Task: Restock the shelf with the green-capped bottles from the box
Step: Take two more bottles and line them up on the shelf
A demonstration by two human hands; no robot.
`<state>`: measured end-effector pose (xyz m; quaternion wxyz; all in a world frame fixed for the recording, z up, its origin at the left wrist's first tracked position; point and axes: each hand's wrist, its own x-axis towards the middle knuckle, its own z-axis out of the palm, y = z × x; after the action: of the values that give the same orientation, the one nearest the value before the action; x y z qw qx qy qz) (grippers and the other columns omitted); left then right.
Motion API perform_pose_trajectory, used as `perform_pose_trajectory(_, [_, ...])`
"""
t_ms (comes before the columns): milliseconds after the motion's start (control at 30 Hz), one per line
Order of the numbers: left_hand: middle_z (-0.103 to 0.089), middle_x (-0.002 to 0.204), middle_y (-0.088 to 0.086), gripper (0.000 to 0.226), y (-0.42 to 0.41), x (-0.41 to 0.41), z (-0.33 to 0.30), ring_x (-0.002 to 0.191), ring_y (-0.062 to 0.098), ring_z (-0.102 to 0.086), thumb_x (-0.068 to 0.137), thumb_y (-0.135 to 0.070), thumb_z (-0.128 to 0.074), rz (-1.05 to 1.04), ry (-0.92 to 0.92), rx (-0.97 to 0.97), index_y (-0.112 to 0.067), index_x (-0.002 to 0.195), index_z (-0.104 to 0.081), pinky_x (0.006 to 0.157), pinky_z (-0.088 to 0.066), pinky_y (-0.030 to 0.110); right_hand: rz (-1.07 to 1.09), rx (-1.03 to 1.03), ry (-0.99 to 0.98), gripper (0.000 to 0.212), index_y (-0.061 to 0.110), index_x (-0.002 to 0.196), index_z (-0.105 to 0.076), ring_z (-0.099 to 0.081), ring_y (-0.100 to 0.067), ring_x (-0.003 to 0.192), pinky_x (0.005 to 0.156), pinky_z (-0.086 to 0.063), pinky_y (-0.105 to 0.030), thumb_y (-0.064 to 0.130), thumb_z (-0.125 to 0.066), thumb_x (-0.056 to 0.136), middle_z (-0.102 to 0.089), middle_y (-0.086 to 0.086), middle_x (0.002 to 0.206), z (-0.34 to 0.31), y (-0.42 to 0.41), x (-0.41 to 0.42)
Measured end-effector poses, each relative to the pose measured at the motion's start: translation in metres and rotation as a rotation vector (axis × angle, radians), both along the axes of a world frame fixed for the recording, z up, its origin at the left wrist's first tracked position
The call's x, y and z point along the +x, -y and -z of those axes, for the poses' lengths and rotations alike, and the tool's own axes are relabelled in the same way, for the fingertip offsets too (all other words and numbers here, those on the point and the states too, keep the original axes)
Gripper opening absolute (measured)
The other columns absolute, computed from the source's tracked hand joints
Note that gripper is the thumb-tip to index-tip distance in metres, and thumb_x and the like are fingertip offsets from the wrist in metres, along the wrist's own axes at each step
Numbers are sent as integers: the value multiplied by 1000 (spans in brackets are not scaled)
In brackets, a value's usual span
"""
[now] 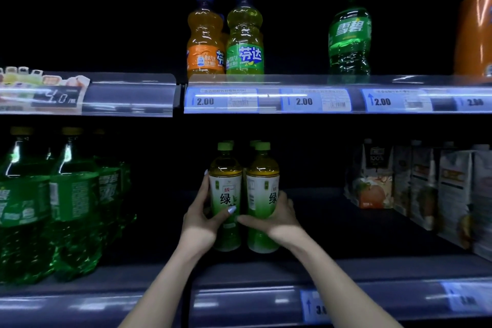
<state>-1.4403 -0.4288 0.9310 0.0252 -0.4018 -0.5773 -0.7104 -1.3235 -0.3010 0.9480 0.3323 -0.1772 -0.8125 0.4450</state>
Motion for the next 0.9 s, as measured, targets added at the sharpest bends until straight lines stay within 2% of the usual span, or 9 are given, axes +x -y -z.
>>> perform_pose_trajectory(100, [-63,117,-19,90,2,1,-1,110,5,-61,75,-4,-73,-3,0,-19,-68,122,-31,92,-54,27,-259,-167,12,74,20,127,-44,-62,0,97,74,-51,-11,6,-81,64,-64,15,103,2,-13,12])
perform_pose_trajectory(167, [-63,117,-19,90,3,1,-1,107,-1,-62,75,-5,-74,-10,-9,-31,-68,123,-30,88,-55,21,-199,-151,0,71,14,124,-49,-64,-11,100,77,-51,-17,1,-81,62,-65,9,102,4,-20,13])
perform_pose_trajectory(233, [-63,118,-15,91,4,2,-1,106,-3,-61,75,-5,-74,-18,-16,-40,-63,128,-28,86,-54,19,-91,-79,-1,72,12,119,-52,-63,-15,97,76,-51,-21,7,-87,56,-64,3,104,3,-21,10])
perform_pose_trajectory(333, [-63,121,-11,93,2,2,-2,111,5,-61,75,-3,-74,-29,-26,-43,-55,135,-25,94,-53,30,12,-9,-13,76,14,114,-53,-62,-12,89,69,-49,-18,19,-92,48,-63,4,100,3,-17,3])
perform_pose_trajectory(467, [-60,113,-27,93,0,0,-4,114,6,-58,76,-4,-73,-42,-28,-73,-60,132,-24,96,-50,32,113,48,-18,78,16,109,-48,-57,-11,86,73,-50,-25,29,-92,46,-56,9,93,3,-10,-5])
perform_pose_trajectory(600, [-57,108,-35,93,-1,-1,-6,112,1,-57,76,-6,-73,-48,-35,-112,-65,127,-23,92,-50,25,105,46,-9,75,18,105,-44,-61,-15,91,78,-54,-32,28,-91,48,-60,4,99,3,-7,-9])
perform_pose_trajectory(733, [-60,125,-10,96,-2,1,-9,120,12,-55,77,-6,-73,-93,-43,-142,-48,142,-16,102,-47,37,89,1,-7,76,23,106,-41,-62,-15,94,77,-52,-27,26,-91,49,-64,-2,111,7,-5,-8])
perform_pose_trajectory(800, [-57,135,0,96,2,7,-9,120,13,-54,78,-9,-73,-115,-42,-172,-38,147,-13,102,-46,35,89,-3,33,90,18,123,-37,-59,-18,104,85,-50,-28,27,-90,51,-58,-7,125,8,-2,-6])
perform_pose_trajectory(900, [-49,142,4,96,19,22,-7,126,16,-49,79,-21,-73,-142,0,-197,-32,149,-9,100,-42,29,121,16,84,115,14,145,-14,-44,-27,128,96,-42,-30,33,-87,57,-37,-13,145,7,8,11])
